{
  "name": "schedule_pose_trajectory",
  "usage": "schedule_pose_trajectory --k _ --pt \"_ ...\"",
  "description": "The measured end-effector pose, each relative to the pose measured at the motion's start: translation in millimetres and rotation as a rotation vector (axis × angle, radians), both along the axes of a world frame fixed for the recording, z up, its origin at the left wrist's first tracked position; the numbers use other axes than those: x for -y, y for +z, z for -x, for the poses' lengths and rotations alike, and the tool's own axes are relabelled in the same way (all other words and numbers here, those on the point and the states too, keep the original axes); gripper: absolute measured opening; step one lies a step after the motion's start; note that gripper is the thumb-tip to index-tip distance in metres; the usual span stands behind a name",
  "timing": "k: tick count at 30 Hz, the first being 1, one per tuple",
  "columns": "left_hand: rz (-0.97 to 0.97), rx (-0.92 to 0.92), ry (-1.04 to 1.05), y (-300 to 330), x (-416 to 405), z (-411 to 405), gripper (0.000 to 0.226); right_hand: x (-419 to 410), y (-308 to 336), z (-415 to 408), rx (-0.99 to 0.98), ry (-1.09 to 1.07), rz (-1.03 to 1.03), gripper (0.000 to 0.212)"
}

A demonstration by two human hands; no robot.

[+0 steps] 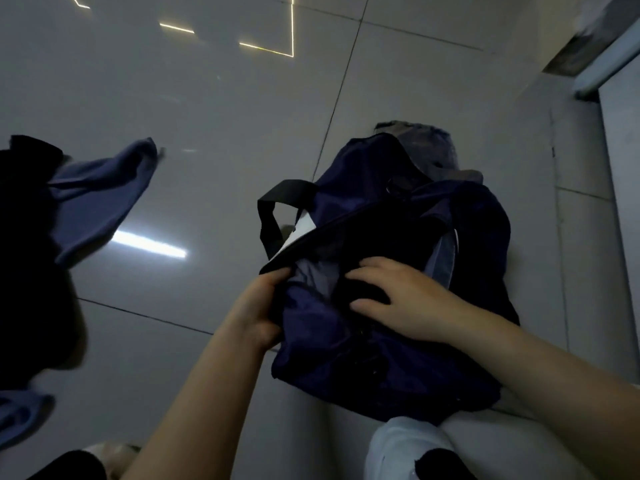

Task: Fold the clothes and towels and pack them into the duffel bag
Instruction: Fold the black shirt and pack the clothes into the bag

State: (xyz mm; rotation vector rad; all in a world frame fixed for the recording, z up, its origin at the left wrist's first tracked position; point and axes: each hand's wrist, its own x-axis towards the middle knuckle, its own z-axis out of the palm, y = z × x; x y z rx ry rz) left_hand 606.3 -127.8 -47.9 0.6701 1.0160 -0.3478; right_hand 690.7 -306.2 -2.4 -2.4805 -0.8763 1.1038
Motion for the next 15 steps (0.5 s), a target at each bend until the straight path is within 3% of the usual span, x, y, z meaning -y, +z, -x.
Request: schedule_pose_trajectory --k 3,5,9,11,13,15 --pt "-0.029 -0.045 -0.026 -11.9 16.4 5.5 0.031 40.6 29.6 11.0 0.39 -0.135 -0.239 0.022" --pt "-0.08 -0.098 -0.024 -17.7 20.7 8.4 0.032 60.8 41.9 15.5 0.529 -0.289 -0.224 0.015" --pt "-0.135 -0.138 -0.047 -21.8 22.8 3.7 0.028 77.8 28.7 13.0 0.274 -0.427 0.351 0.065" --pt "-0.135 -0.118 -0.047 -21.4 25.2 2.8 0.027 76.0 7.3 12.1 0.035 -0.531 0.27 0.076" --pt "-0.176 -0.102 -0.035 -19.5 25.7 2.4 0.023 70.0 -9.6 11.8 -0.152 -0.695 0.032 0.056" --pt "-0.318 -0.082 -0.03 -8.7 19.3 2.4 0.022 69.7 -10.2 7.2 -0.176 -0.82 -0.133 0.038"
